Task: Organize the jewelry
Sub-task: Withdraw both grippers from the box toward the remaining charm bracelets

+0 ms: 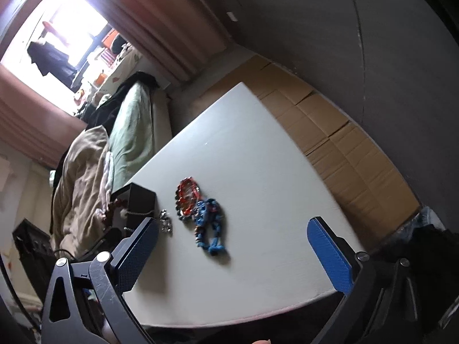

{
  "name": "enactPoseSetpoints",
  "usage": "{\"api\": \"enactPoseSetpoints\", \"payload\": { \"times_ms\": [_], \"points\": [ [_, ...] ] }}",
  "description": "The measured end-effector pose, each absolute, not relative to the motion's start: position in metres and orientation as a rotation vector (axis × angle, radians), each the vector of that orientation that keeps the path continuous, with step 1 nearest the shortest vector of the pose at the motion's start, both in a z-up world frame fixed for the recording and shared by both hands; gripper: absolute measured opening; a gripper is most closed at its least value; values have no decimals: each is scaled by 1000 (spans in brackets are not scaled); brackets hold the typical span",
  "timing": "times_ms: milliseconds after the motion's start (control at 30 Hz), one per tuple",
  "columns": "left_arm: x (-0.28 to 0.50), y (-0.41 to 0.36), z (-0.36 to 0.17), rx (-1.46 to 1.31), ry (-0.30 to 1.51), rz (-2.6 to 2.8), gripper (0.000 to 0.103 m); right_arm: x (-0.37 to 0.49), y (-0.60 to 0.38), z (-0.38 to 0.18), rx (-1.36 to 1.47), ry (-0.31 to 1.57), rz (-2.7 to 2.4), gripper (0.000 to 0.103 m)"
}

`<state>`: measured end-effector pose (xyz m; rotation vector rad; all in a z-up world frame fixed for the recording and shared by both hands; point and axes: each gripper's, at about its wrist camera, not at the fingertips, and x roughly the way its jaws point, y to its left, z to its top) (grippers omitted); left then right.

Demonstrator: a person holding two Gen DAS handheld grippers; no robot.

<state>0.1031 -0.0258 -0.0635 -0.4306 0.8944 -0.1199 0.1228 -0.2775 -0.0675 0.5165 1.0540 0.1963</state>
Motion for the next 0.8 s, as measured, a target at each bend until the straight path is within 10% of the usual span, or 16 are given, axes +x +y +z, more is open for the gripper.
{"api": "enactPoseSetpoints", "payload": {
  "times_ms": [233, 500, 800],
  "points": [
    [110, -27, -81, -450, 897, -58, 80, 128, -294, -68, 546, 1078, 178, 103],
    [126, -33, -105, -440, 943, -7, 51, 135, -298, -69, 567, 1083, 191, 103],
    [139, -47, -114, -301, 913, 102, 48, 142, -293, -71, 589, 1096, 212, 103]
  ]
}}
